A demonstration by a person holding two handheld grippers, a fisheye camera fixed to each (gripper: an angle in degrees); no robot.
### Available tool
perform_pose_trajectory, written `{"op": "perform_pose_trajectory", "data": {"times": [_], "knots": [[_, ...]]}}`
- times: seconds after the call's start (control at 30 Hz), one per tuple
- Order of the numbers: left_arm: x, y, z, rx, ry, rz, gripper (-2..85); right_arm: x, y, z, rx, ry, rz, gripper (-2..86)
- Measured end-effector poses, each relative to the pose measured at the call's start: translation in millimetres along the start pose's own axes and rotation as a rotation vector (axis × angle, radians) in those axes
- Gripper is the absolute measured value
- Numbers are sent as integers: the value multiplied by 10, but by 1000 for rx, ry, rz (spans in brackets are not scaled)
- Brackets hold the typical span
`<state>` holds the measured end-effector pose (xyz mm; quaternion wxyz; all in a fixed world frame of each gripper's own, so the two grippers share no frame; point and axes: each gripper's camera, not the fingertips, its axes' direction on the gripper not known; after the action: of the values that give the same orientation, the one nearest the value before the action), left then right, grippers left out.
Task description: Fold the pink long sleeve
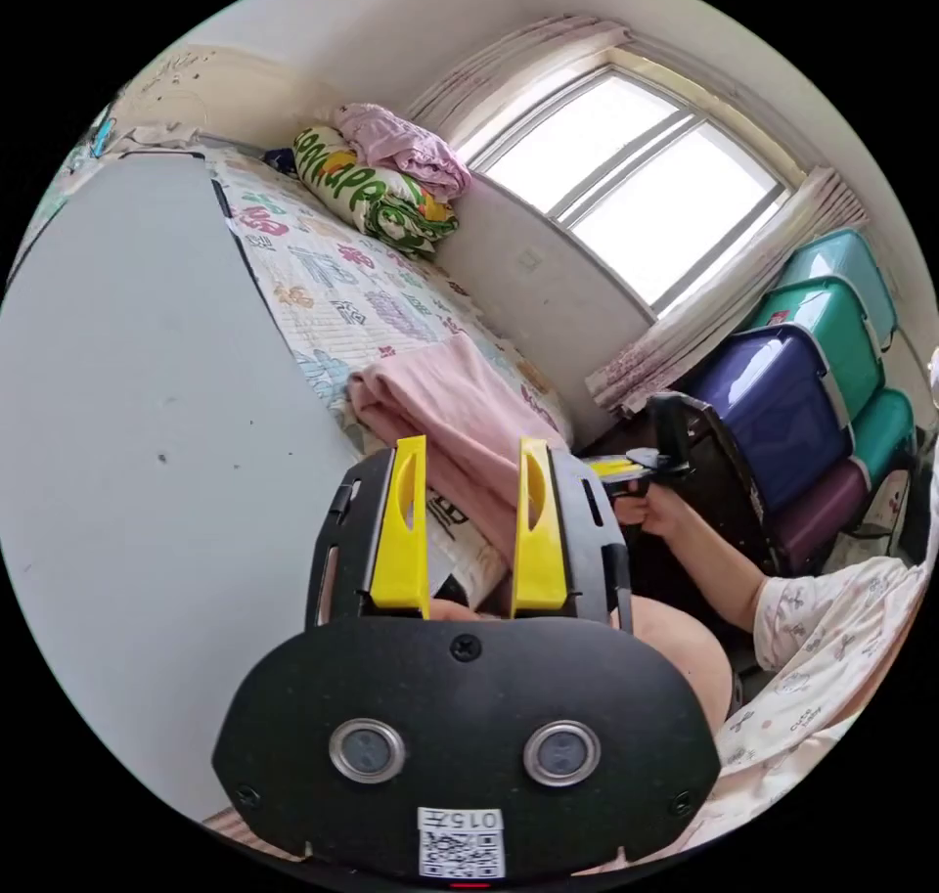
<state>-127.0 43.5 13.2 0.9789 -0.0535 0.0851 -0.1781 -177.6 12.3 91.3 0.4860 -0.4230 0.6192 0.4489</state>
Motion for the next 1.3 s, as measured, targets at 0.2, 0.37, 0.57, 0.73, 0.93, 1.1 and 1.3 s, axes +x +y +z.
{"op": "perform_pose_trajectory", "data": {"times": [0.2,0.37,0.57,0.73,0.93,1.1,1.3], "knots": [[156,250,134,13,-55,0,132,-489,-578,478,94,195,-145,126],[321,497,318,12,-80,0,131,-589,-999,1367,78,343,-163,142],[504,624,731,-10,-34,-3,133,-26,-822,2006,67,312,-12,86],[715,260,1593,-108,-133,75,159,497,59,1550,290,125,229,51],[701,-85,3019,-432,-214,44,154,621,1076,1047,450,199,304,48],[932,113,3550,-605,-293,116,119,562,1639,980,508,229,296,48],[1209,428,3519,-608,-205,106,60,609,2112,1144,572,161,357,47]]}}
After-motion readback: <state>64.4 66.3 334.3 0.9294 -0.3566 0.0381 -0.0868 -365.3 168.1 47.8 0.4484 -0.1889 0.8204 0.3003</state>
